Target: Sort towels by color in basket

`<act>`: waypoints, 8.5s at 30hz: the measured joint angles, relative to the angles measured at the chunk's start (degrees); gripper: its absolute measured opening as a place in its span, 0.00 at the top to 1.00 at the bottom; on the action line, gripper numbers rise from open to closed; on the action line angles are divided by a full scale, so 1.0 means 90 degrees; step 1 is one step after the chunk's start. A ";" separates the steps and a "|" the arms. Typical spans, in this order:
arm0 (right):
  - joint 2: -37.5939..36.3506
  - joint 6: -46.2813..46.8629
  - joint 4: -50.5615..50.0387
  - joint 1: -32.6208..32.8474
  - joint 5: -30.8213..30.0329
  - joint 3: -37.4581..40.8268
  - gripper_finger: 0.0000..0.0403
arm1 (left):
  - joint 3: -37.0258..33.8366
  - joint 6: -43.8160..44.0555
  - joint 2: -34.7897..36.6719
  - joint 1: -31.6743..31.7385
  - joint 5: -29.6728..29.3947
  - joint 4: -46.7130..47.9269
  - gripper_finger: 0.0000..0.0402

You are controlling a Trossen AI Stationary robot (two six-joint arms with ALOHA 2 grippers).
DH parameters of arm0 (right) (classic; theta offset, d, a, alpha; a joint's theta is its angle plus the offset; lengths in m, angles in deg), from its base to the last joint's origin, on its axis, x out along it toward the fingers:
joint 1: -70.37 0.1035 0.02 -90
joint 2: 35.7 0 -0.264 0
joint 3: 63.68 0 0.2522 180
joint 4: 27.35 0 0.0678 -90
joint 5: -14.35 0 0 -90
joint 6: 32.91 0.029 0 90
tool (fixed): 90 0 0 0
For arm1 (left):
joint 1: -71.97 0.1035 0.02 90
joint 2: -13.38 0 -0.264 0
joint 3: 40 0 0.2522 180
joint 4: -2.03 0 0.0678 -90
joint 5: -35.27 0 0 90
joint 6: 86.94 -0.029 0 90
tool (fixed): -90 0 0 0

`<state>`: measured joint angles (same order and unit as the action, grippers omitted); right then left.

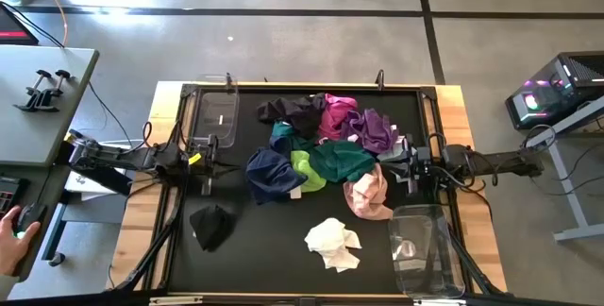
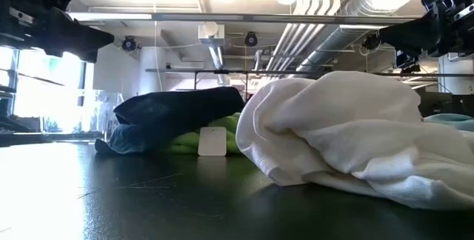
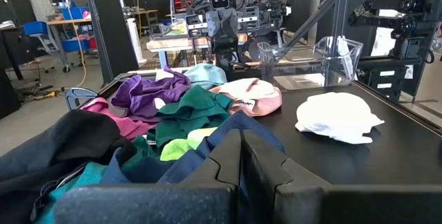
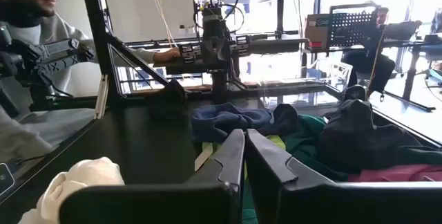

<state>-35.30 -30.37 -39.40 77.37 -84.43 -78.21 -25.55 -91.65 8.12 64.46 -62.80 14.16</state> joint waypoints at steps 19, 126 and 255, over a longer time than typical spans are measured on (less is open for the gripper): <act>0.0000 0.0000 0.0000 -0.0002 -0.0001 0.0000 0.98 | 0.0000 0.0000 0.0000 0.0000 0.0000 0.0000 0.99; 0.0000 0.0000 0.0000 -0.0001 0.0000 0.0001 0.98 | 0.4437 -0.0082 -0.7999 -0.1132 -0.1436 0.1287 0.42; 0.0000 0.0000 -0.0001 -0.0001 0.0000 0.0001 0.98 | 0.8770 -0.0148 -0.6208 0.3939 -0.4231 0.7943 1.00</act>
<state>-35.30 -30.37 -39.41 77.36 -84.42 -78.20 53.38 -92.98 -47.75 99.91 -100.89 85.65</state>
